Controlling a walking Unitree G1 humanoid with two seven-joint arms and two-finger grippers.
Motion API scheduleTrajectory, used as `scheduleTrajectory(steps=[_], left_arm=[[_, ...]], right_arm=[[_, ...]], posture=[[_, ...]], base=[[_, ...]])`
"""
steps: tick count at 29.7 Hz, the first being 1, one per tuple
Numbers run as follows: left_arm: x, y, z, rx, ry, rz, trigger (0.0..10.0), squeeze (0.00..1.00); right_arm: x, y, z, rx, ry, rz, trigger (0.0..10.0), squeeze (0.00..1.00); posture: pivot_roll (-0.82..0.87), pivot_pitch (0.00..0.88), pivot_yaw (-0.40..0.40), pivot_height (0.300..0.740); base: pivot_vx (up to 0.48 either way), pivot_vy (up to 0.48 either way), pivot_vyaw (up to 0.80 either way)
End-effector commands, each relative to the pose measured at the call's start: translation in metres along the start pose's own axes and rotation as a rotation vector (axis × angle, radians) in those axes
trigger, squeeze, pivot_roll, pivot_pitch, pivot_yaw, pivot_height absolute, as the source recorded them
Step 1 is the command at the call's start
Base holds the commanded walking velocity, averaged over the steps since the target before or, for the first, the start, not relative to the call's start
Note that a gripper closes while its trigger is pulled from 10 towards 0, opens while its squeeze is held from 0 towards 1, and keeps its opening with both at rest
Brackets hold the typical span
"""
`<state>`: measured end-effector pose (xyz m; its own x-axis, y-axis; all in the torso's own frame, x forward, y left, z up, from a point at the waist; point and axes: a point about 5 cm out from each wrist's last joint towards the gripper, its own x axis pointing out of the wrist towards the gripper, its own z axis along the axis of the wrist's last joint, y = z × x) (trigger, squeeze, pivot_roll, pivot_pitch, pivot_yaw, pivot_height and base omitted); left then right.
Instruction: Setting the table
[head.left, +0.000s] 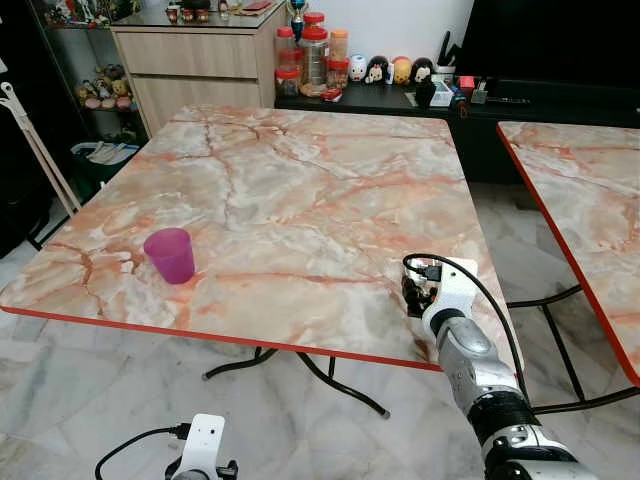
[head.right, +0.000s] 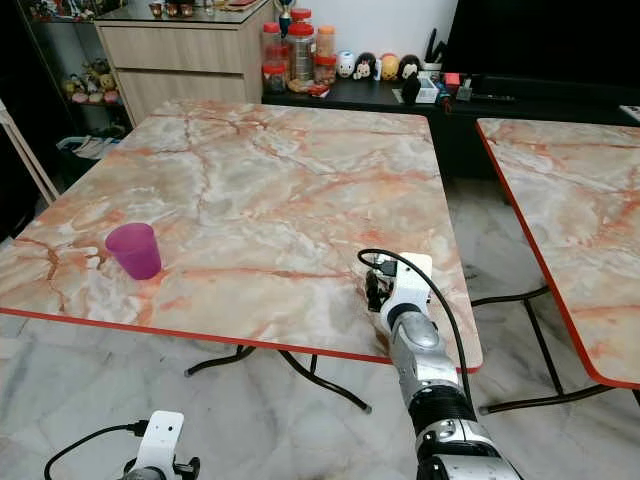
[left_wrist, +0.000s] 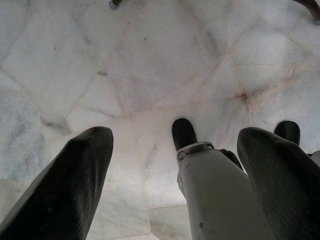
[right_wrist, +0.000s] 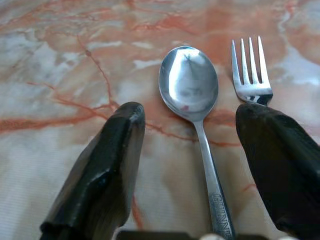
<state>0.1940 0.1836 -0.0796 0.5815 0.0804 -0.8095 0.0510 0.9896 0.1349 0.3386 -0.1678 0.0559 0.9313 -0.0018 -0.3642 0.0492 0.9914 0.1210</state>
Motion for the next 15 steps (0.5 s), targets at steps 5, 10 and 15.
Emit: scheduleTrajectory(steps=[5, 10, 15], left_arm=[[0.0002, -0.0009, 0.0007, -0.010, 0.002, -0.005, 10.0, 0.00], [0.0002, -0.0030, -0.0002, -0.009, 0.008, -0.011, 10.0, 0.00], [0.0002, -0.0028, 0.0001, -0.009, 0.008, -0.012, 10.0, 0.00]], right_arm=[[0.0016, -0.0025, 0.0046, -0.011, -0.006, -0.019, 10.0, 0.00], [0.0021, -0.0040, 0.0040, -0.015, 0.003, -0.024, 10.0, 0.00], [0.0022, -0.0039, 0.0015, -0.017, 0.025, -0.030, 10.0, 0.00]], posture=[[-0.02, 0.000, -0.017, 0.740], [-0.02, 0.000, -0.017, 0.740], [-0.02, 0.000, -0.017, 0.740]], base=[[0.000, 0.000, 0.00], [0.000, 0.000, 0.00], [0.000, 0.000, 0.00]])
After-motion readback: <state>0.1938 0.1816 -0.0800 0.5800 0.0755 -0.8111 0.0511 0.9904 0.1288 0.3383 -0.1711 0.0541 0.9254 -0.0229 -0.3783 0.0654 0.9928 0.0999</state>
